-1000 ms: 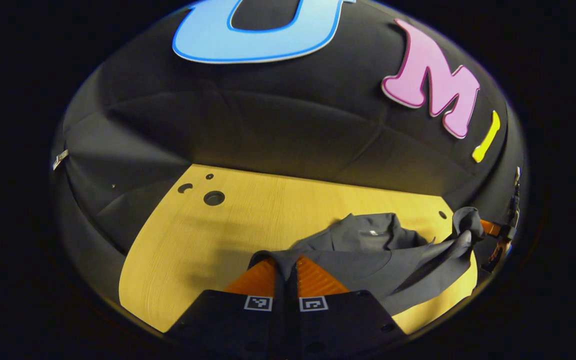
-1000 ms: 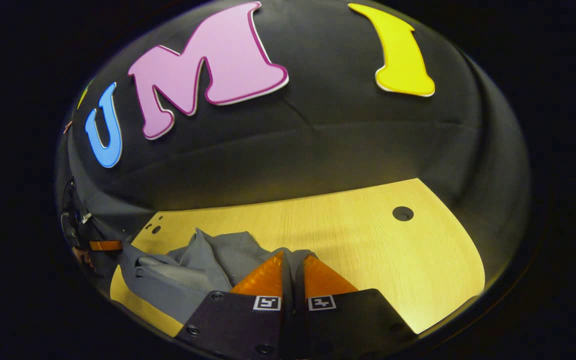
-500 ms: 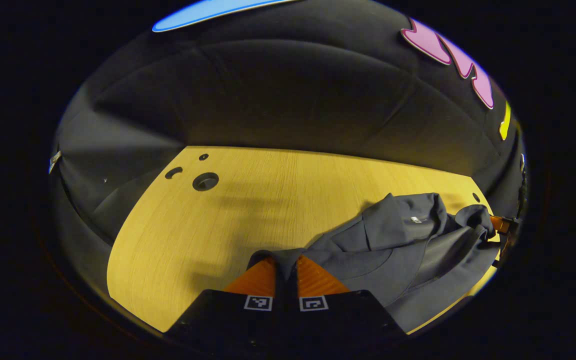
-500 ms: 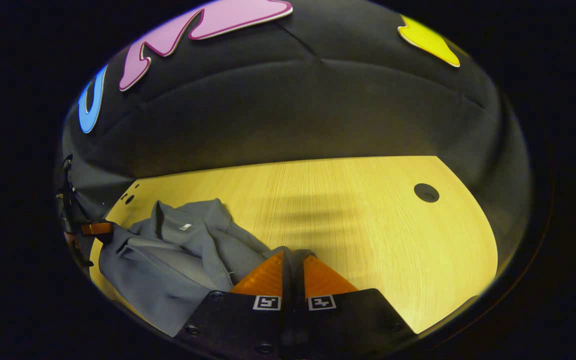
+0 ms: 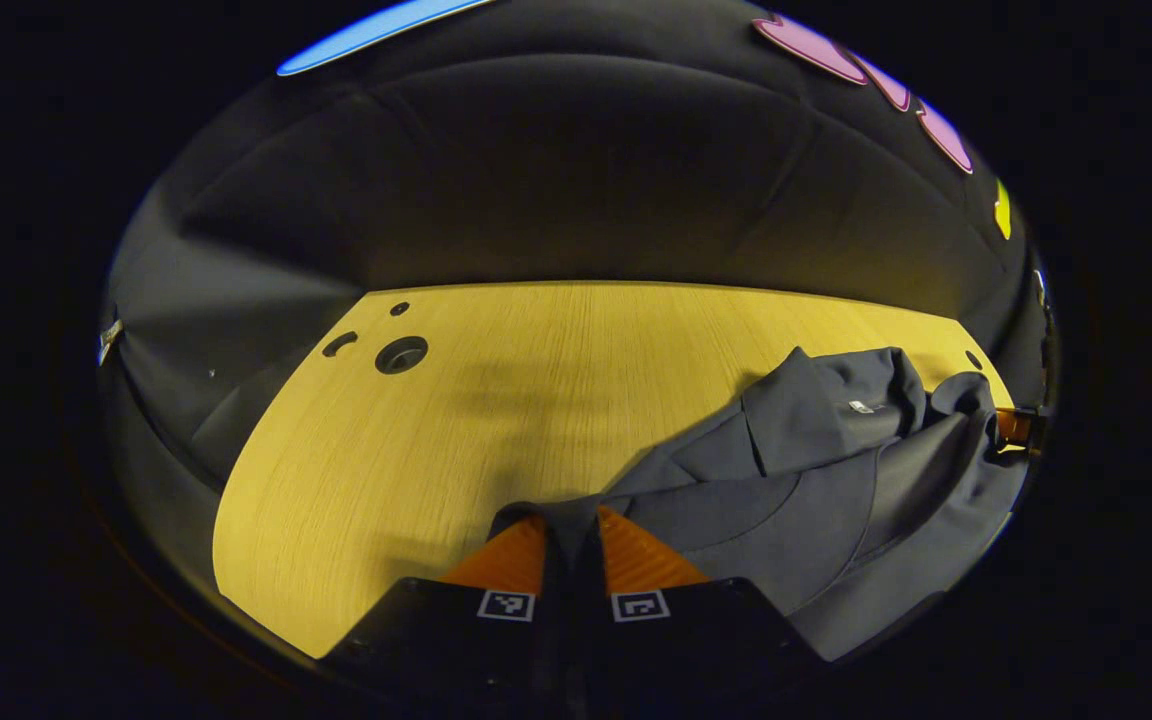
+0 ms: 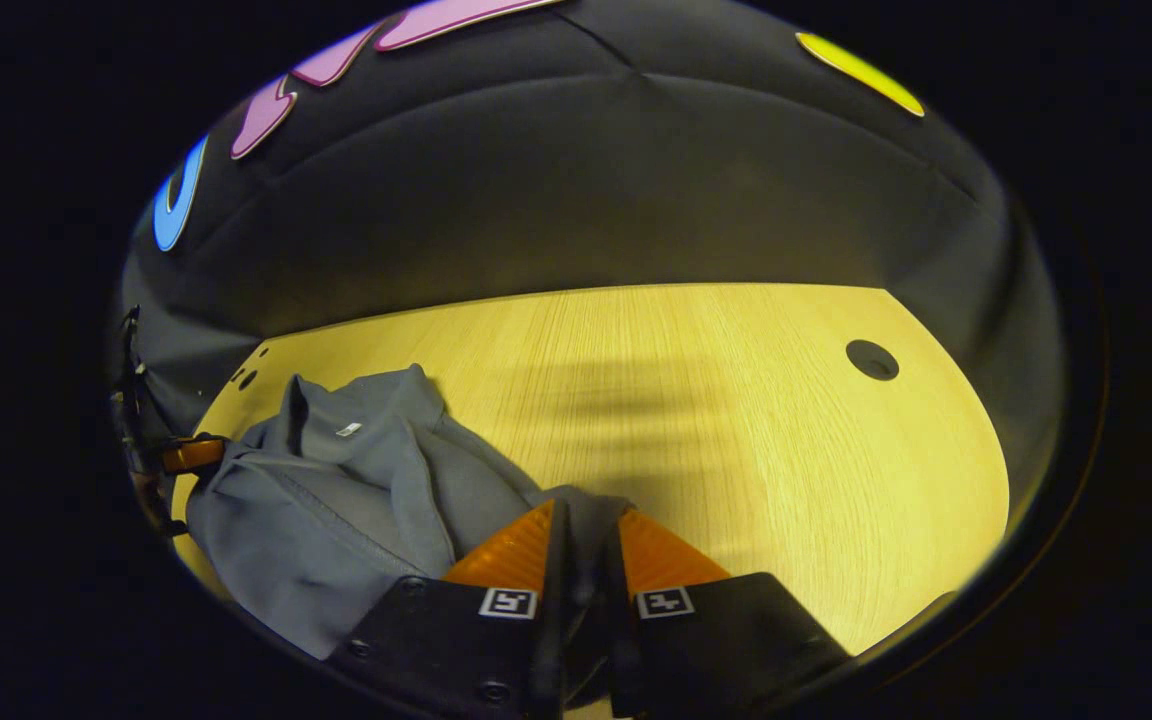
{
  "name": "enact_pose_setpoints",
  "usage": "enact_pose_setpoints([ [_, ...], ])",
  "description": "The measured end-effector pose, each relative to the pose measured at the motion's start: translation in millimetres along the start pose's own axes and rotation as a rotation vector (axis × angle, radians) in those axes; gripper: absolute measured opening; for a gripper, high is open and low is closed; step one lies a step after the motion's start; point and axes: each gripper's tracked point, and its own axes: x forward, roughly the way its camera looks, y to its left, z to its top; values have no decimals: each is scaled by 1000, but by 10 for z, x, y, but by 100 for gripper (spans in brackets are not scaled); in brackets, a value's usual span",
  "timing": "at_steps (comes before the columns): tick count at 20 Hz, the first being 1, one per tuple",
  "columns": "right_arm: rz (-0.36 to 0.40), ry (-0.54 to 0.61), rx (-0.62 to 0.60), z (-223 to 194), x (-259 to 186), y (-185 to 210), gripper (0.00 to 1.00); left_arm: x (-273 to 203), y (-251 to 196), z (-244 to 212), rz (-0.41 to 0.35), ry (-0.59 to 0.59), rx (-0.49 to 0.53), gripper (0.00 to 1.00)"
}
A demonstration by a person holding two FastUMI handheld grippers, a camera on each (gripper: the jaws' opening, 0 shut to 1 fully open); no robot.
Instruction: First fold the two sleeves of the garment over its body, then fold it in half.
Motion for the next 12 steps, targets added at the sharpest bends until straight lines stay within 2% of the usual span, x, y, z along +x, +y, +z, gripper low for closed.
enact_pose_setpoints([
  [1,5,-1,11,29,-43,1,25,-42,-44,29,-12,-8,-6,23],
  [2,16,-11,17,87,-124,15,40,-97,-72,66,-23,-19,-11,33],
  [3,23,-27,13,144,-194,16,45,-149,-97,102,-32,-28,-9,42],
  [4,30,-44,2,208,-271,21,60,-212,-128,140,-40,-40,-3,54],
  [5,42,-60,-2,266,-369,41,76,-277,-147,192,-45,-56,4,61],
  [6,54,-69,0,316,-466,74,79,-351,-217,247,-67,-79,6,75],
  [7,66,-77,4,349,-569,105,80,-440,-290,311,-93,-105,9,74],
  [8,77,-88,4,398,-682,139,82,-534,-334,347,-112,-126,13,84],
  [9,86,-100,-2,437,-782,174,90,-637,-379,374,-128,-141,15,86],
  [12,103,-131,-42,507,-1122,273,92,-957,-443,429,-136,-178,20,89],
])
